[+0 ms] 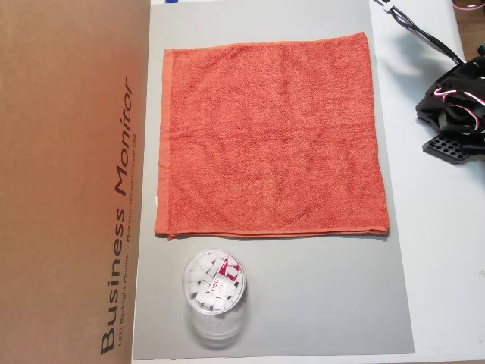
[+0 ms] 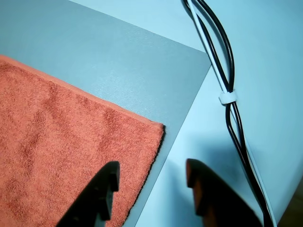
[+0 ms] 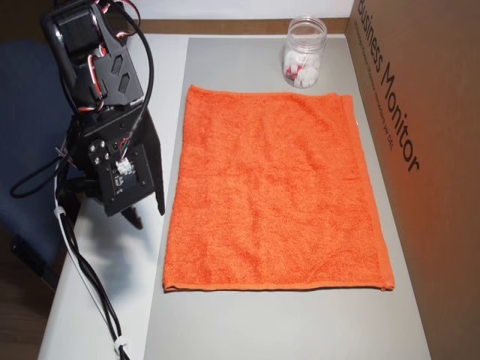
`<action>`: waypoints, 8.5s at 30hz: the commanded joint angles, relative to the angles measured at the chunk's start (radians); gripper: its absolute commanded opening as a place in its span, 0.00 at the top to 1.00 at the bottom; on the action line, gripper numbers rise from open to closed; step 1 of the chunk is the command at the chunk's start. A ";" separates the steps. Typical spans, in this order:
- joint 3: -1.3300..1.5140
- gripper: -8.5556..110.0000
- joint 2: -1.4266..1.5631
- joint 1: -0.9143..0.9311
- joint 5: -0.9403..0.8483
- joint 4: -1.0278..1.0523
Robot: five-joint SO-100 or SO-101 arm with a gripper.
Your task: Fold the blanket.
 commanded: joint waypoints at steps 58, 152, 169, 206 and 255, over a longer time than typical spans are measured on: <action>0.449 0.77 -0.301 0.008 -0.199 -0.650; 0.572 0.93 -0.486 0.051 -0.457 -0.956; 0.494 0.93 -0.272 0.049 -0.439 -0.724; 0.233 0.93 -0.091 -0.017 -0.104 -0.457; -0.279 0.93 -0.334 -0.584 0.178 -0.518</action>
